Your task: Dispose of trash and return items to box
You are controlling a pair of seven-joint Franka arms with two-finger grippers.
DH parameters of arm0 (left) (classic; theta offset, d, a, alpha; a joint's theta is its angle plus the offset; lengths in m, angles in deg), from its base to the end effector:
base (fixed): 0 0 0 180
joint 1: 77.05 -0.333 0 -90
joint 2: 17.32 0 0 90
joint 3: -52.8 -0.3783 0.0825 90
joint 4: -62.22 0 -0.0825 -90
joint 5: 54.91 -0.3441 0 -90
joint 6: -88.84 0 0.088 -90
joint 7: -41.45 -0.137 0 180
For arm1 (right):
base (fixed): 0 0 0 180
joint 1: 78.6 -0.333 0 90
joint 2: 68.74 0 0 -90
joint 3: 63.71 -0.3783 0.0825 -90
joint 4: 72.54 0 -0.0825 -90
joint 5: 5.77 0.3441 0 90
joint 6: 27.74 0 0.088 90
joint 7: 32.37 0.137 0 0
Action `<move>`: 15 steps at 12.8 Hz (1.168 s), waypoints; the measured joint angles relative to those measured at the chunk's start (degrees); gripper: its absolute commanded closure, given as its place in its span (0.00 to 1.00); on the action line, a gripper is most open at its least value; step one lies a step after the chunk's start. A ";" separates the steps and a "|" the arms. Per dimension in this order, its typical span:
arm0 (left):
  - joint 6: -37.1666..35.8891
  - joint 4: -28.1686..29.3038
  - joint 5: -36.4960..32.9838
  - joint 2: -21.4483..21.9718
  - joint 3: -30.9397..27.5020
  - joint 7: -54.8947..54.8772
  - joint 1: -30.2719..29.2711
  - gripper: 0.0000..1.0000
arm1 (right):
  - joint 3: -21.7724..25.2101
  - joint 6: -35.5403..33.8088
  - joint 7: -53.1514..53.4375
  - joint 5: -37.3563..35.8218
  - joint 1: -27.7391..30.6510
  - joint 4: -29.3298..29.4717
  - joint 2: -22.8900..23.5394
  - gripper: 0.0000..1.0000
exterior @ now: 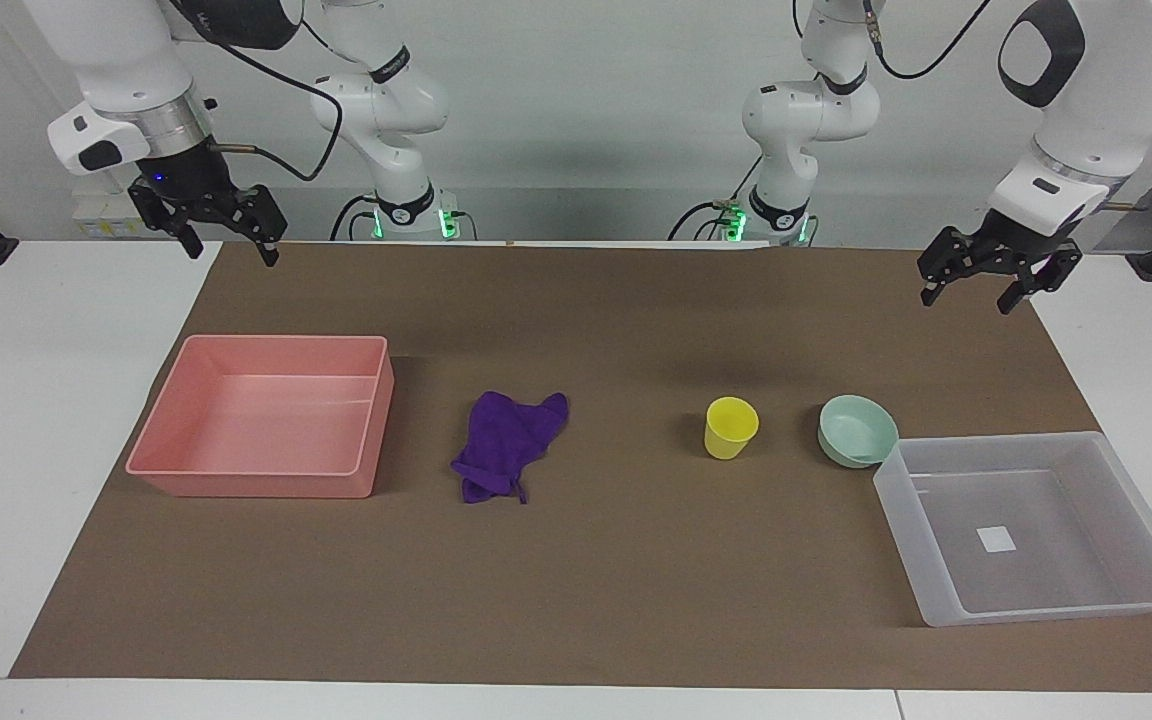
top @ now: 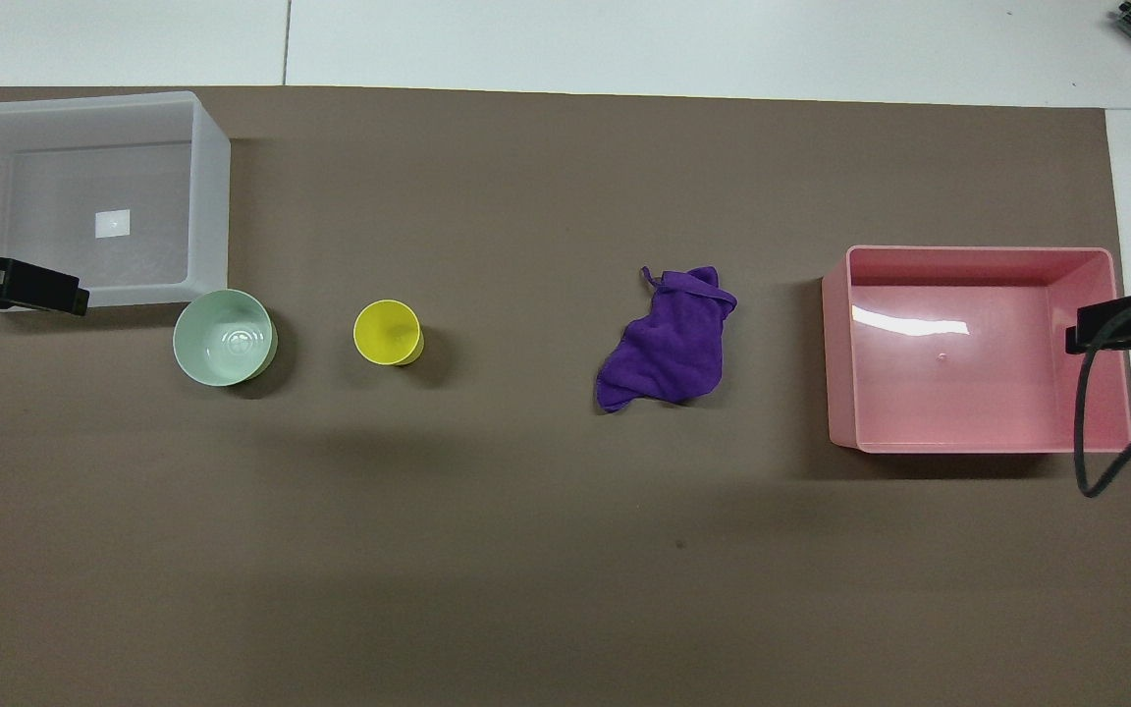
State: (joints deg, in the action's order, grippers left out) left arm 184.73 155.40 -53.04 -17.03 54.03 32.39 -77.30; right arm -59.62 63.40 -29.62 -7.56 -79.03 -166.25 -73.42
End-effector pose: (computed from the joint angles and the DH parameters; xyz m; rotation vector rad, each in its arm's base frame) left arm 0.5233 -0.0131 0.6446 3.1002 -0.2684 0.0848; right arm 0.4857 -0.0372 0.6714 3.1105 -0.1739 0.0567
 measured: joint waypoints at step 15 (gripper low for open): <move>19.13 14.96 -0.02 -0.36 0.07 0.61 -0.12 0.00 | -6.26 4.95 3.51 0.18 -0.15 -2.52 0.17 0.00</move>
State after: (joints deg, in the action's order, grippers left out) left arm 203.86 170.36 -53.06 -17.39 54.10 33.01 -77.41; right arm -65.88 68.35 -26.12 -7.39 -79.18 -168.77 -73.26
